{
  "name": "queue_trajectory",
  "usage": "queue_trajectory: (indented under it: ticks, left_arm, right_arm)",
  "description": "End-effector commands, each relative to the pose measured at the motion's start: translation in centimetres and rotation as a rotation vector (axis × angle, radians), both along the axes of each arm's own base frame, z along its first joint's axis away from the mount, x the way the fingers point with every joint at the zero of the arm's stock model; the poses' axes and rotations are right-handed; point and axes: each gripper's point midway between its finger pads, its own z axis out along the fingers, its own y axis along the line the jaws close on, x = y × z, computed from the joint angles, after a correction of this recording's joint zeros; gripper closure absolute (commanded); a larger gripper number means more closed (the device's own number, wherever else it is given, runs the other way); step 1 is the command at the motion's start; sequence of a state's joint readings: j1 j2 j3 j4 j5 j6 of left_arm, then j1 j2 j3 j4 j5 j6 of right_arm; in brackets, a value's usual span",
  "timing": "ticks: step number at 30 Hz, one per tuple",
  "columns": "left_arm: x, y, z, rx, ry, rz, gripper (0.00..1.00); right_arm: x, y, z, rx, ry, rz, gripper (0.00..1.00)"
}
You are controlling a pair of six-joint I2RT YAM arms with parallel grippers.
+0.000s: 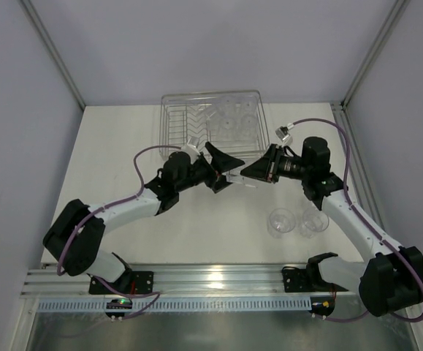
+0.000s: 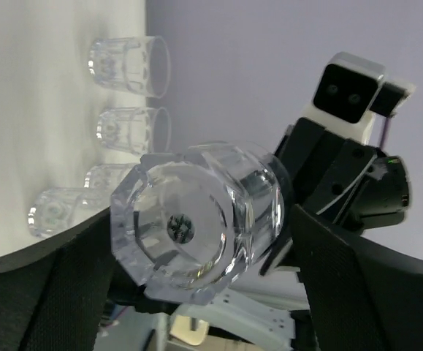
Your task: Unload the cups from the dish rack
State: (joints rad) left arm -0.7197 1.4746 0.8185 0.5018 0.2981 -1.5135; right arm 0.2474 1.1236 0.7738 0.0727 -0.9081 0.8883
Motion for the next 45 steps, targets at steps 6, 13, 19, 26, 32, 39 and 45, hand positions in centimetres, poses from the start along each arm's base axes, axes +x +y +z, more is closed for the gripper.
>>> queue_trajectory:
  ticks: [6,13,19,26,32,39,45]
  left_arm:
    - [3.5,6.2,-6.3,0.433,-0.02,0.183,0.0]
    - [7.1,10.0,-4.0,0.863,-0.231,0.204,0.0]
    - [12.2,10.1,-1.5,1.055,-0.353,0.205,0.0]
    - [18.1,9.1,-2.9,1.213,-0.422,0.141,0.0]
    - [21.8,8.0,-5.3,1.311,-0.451,0.092,0.0]
    - [24.2,6.4,-7.1,1.291,-0.505,0.114,0.0]
    - [24.9,3.9,-7.3,1.198,-0.573,0.094,0.0]
  right_arm:
    - [2.6,-4.0,-2.5,-0.38,-0.021,-0.19,0.96]
    - [2.2,-11.0,-8.1,-0.904,0.21,-0.253,0.96]
    - [1.5,-14.4,-13.0,-1.122,0.355,-0.279,0.96]
    - [0.9,-16.5,-15.3,-1.238,0.401,-0.314,0.96]
    - [0.6,-17.1,-16.5,-1.285,0.45,-0.317,0.96]
    - [0.4,-17.2,-17.0,-1.308,0.467,-0.312,0.91]
    - [0.3,-17.2,-17.1,-1.311,0.473,-0.305,0.62]
